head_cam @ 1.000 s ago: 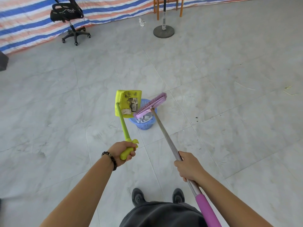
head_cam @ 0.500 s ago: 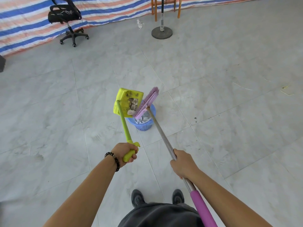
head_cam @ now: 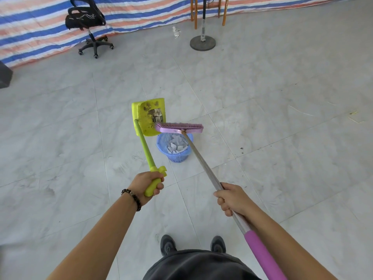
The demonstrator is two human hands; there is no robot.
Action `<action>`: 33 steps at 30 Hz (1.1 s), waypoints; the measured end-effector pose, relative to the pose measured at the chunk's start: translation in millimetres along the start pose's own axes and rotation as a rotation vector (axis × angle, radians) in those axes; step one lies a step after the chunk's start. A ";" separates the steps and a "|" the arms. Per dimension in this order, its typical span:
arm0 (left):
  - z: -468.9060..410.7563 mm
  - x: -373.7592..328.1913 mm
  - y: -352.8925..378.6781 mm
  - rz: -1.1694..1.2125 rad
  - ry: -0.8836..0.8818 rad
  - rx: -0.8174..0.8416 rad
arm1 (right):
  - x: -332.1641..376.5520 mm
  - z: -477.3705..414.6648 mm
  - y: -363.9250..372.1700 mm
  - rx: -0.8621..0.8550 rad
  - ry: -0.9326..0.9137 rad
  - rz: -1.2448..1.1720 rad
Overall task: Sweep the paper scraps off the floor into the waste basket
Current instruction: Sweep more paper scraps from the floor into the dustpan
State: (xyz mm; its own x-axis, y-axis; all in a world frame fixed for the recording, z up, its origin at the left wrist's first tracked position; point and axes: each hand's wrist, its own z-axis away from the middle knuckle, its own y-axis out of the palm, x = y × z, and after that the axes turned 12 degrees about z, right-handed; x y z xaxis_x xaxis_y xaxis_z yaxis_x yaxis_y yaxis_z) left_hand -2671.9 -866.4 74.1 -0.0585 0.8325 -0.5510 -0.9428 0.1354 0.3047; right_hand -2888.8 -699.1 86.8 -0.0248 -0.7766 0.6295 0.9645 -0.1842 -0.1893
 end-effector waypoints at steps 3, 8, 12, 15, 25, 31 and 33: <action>11.5 6.5 4.2 0.041 0.077 0.018 | 6.5 -0.2 8.5 0.033 -0.057 0.093; 39.9 5.9 -7.7 0.249 0.184 -0.033 | 22.2 -4.8 39.7 0.106 -0.161 0.209; 62.0 5.7 -40.0 0.533 0.197 -0.088 | 46.8 -14.5 62.7 0.257 -0.136 0.155; 80.4 15.9 -87.2 0.716 0.131 -0.101 | 66.7 -23.7 87.6 0.405 -0.044 0.079; 110.2 76.6 -210.2 0.915 0.074 -0.394 | 80.3 -40.6 218.4 0.521 0.252 0.199; 104.6 93.4 -283.9 0.754 -0.008 -0.532 | 104.8 -68.6 308.1 0.483 0.407 0.251; 104.6 90.8 -309.7 0.726 -0.029 -0.549 | 118.0 -76.5 338.0 0.482 0.443 0.262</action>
State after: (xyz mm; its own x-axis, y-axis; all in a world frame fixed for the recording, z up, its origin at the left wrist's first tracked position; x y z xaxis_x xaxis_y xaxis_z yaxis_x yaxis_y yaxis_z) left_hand -2350.9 -776.4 11.0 -0.6975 0.6275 -0.3461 -0.7017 -0.6960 0.1524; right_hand -2585.9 -899.1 39.5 0.2180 -0.9500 0.2238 0.9599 0.2501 0.1267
